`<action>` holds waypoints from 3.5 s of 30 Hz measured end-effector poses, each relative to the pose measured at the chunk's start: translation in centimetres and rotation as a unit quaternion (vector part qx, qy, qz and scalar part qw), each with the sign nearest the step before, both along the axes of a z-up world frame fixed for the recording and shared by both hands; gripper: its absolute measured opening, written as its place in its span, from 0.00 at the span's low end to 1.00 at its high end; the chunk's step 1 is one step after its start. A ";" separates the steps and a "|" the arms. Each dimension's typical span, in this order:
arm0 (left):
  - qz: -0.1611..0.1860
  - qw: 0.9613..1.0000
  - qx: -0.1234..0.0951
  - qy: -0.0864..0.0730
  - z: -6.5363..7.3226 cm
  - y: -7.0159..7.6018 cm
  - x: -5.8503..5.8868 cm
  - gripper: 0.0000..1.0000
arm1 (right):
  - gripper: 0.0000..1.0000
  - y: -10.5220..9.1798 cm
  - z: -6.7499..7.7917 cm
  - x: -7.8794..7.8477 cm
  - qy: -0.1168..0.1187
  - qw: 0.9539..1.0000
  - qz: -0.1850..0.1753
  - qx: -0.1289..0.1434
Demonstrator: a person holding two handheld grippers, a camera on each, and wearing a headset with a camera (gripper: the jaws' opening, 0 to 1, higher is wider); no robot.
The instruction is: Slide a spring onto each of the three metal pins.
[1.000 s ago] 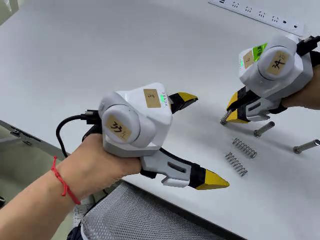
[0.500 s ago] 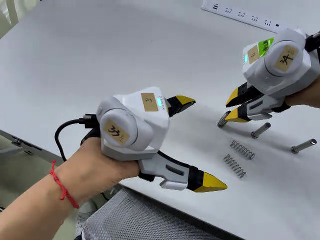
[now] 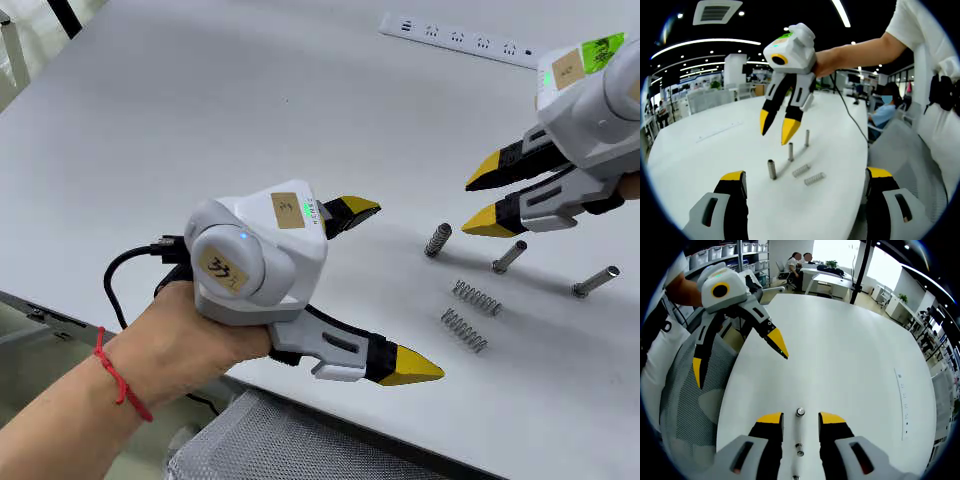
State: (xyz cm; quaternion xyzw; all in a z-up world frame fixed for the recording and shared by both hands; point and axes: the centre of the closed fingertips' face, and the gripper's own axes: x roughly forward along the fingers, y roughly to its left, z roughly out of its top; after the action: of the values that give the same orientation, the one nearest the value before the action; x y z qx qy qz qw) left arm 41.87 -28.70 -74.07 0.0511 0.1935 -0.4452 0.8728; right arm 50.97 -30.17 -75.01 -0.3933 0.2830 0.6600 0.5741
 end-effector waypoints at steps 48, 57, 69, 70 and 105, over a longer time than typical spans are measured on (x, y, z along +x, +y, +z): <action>-0.141 0.980 0.143 0.010 -2.0 -1.9 -0.4 0.82 | 0.88 -20.7 0.3 -4.5 0.030 0.940 -0.247 0.234; -0.223 0.958 0.177 0.035 -5.2 -4.3 -0.9 0.46 | 0.85 -21.6 -1.1 -4.4 0.033 0.935 -0.260 0.240; -0.258 0.942 0.213 0.020 -8.0 -6.9 0.6 0.30 | 0.83 -23.1 -1.3 -4.7 0.034 0.927 -0.282 0.245; -0.261 0.940 0.217 0.019 -8.2 -7.0 0.6 0.29 | 0.83 -23.1 -1.3 -4.7 0.033 0.927 -0.283 0.245; -0.267 0.915 0.302 0.024 -11.2 -6.5 1.5 0.12 | 0.81 -23.8 -0.9 -5.1 0.031 0.921 -0.297 0.248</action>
State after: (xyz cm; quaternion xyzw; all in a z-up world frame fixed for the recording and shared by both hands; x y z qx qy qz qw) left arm 43.35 -35.25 -85.28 0.3512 0.3193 -0.5829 0.6594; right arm 45.83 -53.98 -75.93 -0.1148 0.2318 0.5200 0.8141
